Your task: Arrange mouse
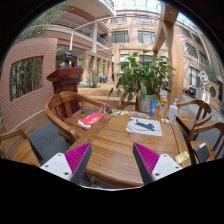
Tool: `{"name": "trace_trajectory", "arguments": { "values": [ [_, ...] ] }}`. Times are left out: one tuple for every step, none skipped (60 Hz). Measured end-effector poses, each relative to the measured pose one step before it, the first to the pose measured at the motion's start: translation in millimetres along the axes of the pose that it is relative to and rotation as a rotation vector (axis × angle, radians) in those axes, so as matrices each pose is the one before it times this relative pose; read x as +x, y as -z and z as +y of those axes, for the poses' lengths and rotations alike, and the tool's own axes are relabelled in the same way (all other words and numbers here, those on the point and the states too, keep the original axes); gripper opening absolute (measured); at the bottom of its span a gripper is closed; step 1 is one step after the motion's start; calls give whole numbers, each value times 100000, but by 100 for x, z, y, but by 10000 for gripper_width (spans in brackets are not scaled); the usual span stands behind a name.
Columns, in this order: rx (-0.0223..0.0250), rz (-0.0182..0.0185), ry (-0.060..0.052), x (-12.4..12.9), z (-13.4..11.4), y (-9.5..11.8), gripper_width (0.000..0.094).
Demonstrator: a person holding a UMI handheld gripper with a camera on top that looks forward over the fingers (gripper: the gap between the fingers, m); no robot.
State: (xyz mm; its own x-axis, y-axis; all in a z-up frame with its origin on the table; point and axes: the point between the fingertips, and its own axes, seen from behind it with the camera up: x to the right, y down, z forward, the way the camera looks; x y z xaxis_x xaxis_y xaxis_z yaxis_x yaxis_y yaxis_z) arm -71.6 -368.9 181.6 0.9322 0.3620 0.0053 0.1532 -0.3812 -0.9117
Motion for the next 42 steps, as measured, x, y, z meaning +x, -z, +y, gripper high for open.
{"name": "trace_trajectory", "arguments": {
  "values": [
    [-675, 243, -419, 74, 224, 72, 854],
    [-644, 276, -395, 137, 241, 57, 853],
    [-632, 328, -326, 207, 273, 39, 853],
    [-651, 423, -305, 509, 315, -61, 853],
    [-579, 463, -285, 586, 372, -180, 854],
    [-622, 565, -283, 496, 358, -141, 854],
    [-596, 656, -323, -337, 350, 569, 854],
    [-350, 291, -144, 1517, 618, -895, 854],
    [-591, 532, -86, 616, 484, -272, 855],
    [-632, 588, -54, 605, 480, -261, 853],
    [-663, 691, -120, 613, 497, -219, 852],
    [-615, 776, -201, 575, 477, -209, 851],
    [-632, 845, -240, 628, 514, -197, 852],
    [-734, 880, -280, 663, 572, -251, 853],
    [-834, 883, -294, 630, 596, -237, 852],
    [-896, 869, -356, 619, 611, -185, 852],
    [-817, 937, -437, 611, 592, -182, 852],
    [-742, 969, -544, 672, 605, -206, 852],
    [-768, 950, -639, 631, 607, -223, 851],
    [-928, 883, -705, 657, 569, -253, 853],
    [-1124, 786, -661, 655, 624, -255, 852],
    [-1251, 763, -595, 653, 617, -242, 851],
    [-1169, 679, -626, 653, 569, -281, 850],
    [-913, 700, -760, 697, 497, -226, 849],
    [-684, 679, -874, 710, 405, -234, 850],
    [-576, 793, -927, 741, 347, -217, 852],
    [-419, 853, -926, 759, 285, -209, 850],
    [-280, 837, -890, 720, 199, -232, 852],
    [-130, 887, -769, 743, 125, -207, 851],
    [15, 955, -690, 784, 131, -196, 851],
    [98, 1055, -728, 795, 51, -232, 854],
    [120, 1173, -665, 813, 6, -259, 852],
    [201, 1198, -559, 808, -27, -267, 853],
    [301, 1168, -439, 751, -88, -264, 853],
    [467, 1061, -321, 775, -160, -289, 853],
    [576, 1021, -292, 739, -162, -271, 856],
    [608, 1189, -359, 797, -165, -298, 855],
    [611, 1257, -325, 751, -181, -316, 856],
    [529, 1166, -247, 738, -175, -350, 856],
    [339, 1115, -256, 737, -124, -382, 855],
    [182, 992, -172, 631, -130, -382, 854],
    [147, 939, -227, 624, -125, -391, 854]
  ]
}}
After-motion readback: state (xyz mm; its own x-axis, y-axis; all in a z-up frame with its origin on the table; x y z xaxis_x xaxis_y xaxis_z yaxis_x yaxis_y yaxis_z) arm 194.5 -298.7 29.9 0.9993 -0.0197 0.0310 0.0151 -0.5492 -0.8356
